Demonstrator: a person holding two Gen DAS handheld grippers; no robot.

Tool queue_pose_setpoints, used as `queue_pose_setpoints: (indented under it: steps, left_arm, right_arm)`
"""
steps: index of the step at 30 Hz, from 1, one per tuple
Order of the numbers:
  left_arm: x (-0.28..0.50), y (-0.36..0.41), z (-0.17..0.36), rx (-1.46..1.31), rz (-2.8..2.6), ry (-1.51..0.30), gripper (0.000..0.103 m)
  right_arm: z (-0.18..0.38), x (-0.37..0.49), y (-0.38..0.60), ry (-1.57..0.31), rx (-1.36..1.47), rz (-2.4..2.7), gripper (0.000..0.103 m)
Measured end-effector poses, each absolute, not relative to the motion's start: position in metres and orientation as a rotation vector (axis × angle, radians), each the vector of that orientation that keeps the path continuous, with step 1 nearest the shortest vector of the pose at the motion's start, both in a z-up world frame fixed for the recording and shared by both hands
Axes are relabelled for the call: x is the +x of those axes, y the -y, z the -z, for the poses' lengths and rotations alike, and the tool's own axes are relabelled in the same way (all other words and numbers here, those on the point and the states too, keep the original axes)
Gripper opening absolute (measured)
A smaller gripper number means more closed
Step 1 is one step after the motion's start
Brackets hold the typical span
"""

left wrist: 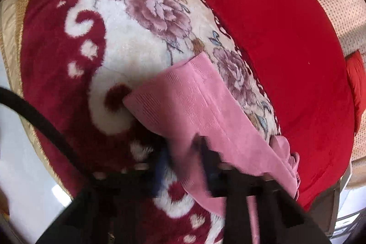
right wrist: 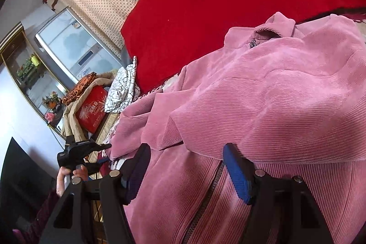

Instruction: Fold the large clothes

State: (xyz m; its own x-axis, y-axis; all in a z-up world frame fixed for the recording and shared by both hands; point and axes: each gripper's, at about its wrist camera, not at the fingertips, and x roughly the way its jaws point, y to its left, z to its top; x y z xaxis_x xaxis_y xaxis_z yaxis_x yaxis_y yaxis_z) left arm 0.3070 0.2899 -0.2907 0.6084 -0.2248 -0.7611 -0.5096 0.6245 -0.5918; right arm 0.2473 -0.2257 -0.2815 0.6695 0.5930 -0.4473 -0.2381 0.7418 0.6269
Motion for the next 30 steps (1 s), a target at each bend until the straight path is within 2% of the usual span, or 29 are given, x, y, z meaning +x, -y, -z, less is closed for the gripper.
queue_pose_setpoints:
  steps: [4,13,19,27,29,30]
  left_arm:
    - [0.313,-0.289,0.285,-0.901,-0.207,-0.922,0.004]
    - [0.301,-0.223,0.185,-0.581,-0.098,-0.803,0.003]
    - [0.295,-0.131,0.105,-0.345,0.086,-0.702,0.003]
    - [0.279,0.023,0.067,-0.105,0.396,-0.702,0.003]
    - [0.272,0.062,0.069,-0.043,0.479,-0.724,0.008]
    - [0.270,0.074,0.071,-0.023,0.521,-0.735,0.019]
  right_arm:
    - [0.281,0.247,0.225,-0.688,0.568,-0.499,0.070]
    - [0.270,0.241,0.249,-0.678,0.695,-0.515,0.070]
    - [0.246,0.219,0.291,-0.577,0.715,-0.453,0.071]
    - [0.227,0.181,0.364,-0.461,0.781,-0.332,0.071]
    - [0.223,0.174,0.374,-0.445,0.788,-0.312,0.071]
    - [0.221,0.170,0.381,-0.437,0.793,-0.303,0.071]
